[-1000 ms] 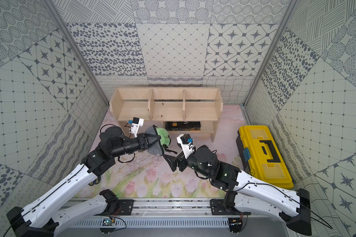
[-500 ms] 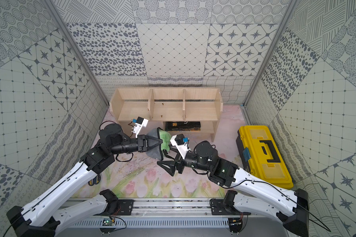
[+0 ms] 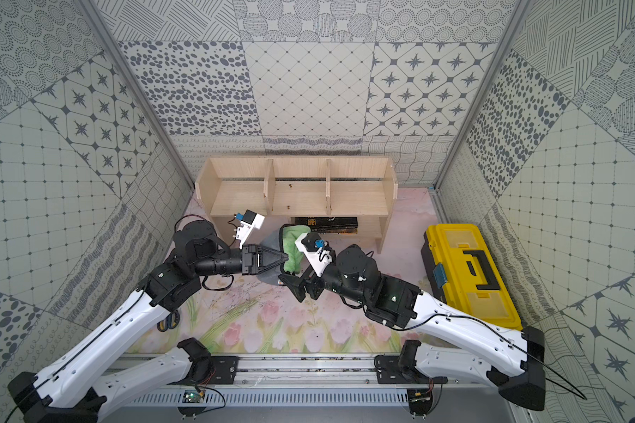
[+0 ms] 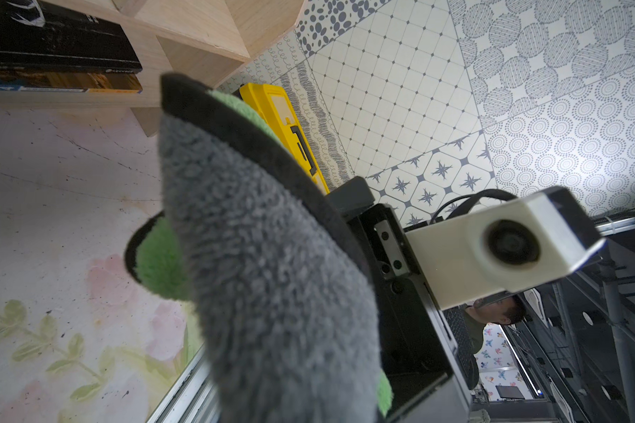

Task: Wipe the bookshelf clean with a cloth
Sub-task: Adjust the cleaning item.

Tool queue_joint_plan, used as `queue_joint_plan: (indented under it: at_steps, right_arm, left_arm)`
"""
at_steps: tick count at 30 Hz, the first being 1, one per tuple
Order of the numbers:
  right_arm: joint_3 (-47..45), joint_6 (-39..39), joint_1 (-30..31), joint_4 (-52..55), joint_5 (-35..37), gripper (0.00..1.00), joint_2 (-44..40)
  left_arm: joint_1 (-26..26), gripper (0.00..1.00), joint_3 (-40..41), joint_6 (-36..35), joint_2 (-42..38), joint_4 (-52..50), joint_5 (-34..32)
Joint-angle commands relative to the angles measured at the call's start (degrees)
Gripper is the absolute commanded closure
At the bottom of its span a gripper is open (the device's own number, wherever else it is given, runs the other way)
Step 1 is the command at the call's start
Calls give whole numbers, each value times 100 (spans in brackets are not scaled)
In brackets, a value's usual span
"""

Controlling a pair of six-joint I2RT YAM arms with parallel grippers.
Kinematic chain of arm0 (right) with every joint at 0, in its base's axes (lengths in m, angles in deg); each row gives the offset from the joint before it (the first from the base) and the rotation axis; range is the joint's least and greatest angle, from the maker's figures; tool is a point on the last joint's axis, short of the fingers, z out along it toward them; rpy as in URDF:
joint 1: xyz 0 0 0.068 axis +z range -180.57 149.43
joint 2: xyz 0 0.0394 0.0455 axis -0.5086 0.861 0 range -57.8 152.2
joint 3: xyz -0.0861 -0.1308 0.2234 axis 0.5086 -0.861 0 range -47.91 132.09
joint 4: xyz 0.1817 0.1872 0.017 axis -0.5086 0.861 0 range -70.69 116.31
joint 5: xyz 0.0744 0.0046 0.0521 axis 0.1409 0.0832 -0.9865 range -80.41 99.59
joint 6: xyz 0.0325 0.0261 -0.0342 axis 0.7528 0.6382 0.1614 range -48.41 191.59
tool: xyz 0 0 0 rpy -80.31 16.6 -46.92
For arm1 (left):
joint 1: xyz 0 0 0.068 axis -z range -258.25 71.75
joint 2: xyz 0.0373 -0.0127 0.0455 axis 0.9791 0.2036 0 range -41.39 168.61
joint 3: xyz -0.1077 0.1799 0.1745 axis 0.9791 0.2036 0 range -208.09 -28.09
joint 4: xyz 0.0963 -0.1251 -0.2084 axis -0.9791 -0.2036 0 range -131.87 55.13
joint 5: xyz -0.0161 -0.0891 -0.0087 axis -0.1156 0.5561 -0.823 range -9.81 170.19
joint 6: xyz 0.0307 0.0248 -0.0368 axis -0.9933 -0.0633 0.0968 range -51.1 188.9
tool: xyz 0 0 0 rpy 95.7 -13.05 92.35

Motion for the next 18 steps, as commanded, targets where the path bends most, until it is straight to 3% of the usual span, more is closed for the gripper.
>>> queue_joint_plan:
  at_steps: [1, 6, 9, 10, 13, 14, 15, 17, 18]
  right_arm:
    - [324, -456, 20, 23, 324, 3, 135]
    - [352, -471, 38, -132, -243, 4, 391]
    - [185, -434, 48, -361, -193, 16, 480]
    - [112, -401, 50, -452, -243, 24, 466]
    - [-57, -292, 59, -635, -326, 62, 385]
    - [-117, -244, 71, -689, -344, 74, 337]
    - [-178, -203, 74, -745, -360, 82, 301]
    - [-300, -100, 77, -839, -393, 99, 220]
    - [-342, -57, 84, -856, -390, 100, 187]
  left_arm:
    - [-21, 100, -51, -546, 9, -383, 559]
    - [-20, 100, -17, -568, -27, -257, 833]
    - [-30, 100, -62, -720, 8, -448, 854]
    - [-20, 100, -58, -750, 23, -486, 847]
    - [-19, 99, 25, -756, 26, -453, 836]
    - [-22, 94, 25, -786, 34, -470, 783]
    - [-26, 89, 20, -812, 34, -486, 738]
    - [-22, 65, 30, -853, -16, -466, 554]
    - [-25, 56, 44, -852, -62, -415, 432]
